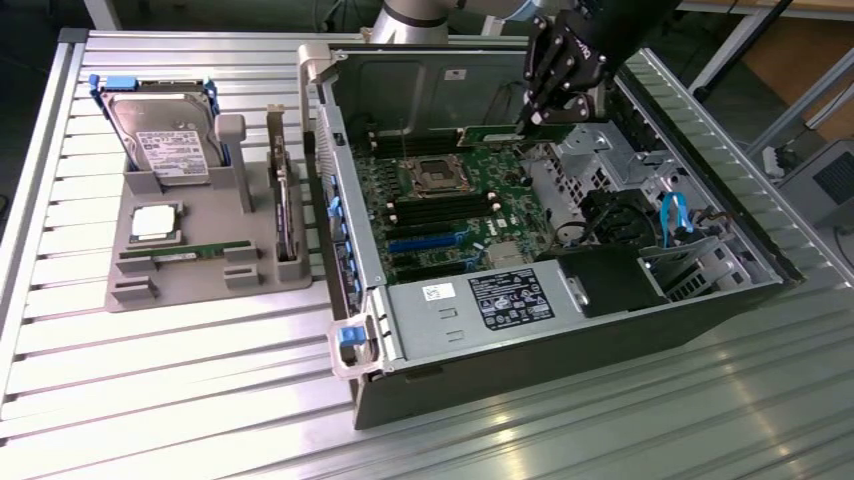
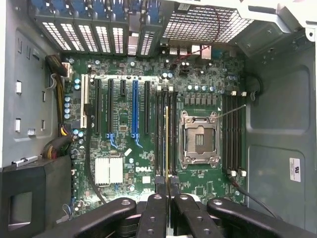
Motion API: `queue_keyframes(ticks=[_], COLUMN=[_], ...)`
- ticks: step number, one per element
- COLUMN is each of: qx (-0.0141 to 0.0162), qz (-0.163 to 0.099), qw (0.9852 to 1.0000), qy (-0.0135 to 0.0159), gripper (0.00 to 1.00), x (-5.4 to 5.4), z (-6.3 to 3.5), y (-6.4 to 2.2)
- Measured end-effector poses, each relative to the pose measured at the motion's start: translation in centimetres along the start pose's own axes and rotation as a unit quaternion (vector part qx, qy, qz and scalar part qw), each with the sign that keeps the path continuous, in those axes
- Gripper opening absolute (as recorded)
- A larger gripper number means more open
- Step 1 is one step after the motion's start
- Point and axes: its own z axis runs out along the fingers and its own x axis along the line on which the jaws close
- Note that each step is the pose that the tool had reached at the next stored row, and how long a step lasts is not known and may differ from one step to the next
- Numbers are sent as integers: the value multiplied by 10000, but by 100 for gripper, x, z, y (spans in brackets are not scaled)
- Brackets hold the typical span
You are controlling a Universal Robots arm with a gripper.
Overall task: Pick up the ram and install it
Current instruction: 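Insert the ram into the slot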
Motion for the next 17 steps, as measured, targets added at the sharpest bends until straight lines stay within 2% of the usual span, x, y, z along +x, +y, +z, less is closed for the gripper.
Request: queue_keyframes(ticks=[17], qx=[-2], qz=[0], qw=[10000], qy=[0], gripper=[12], x=[26], z=[164], y=[-16])
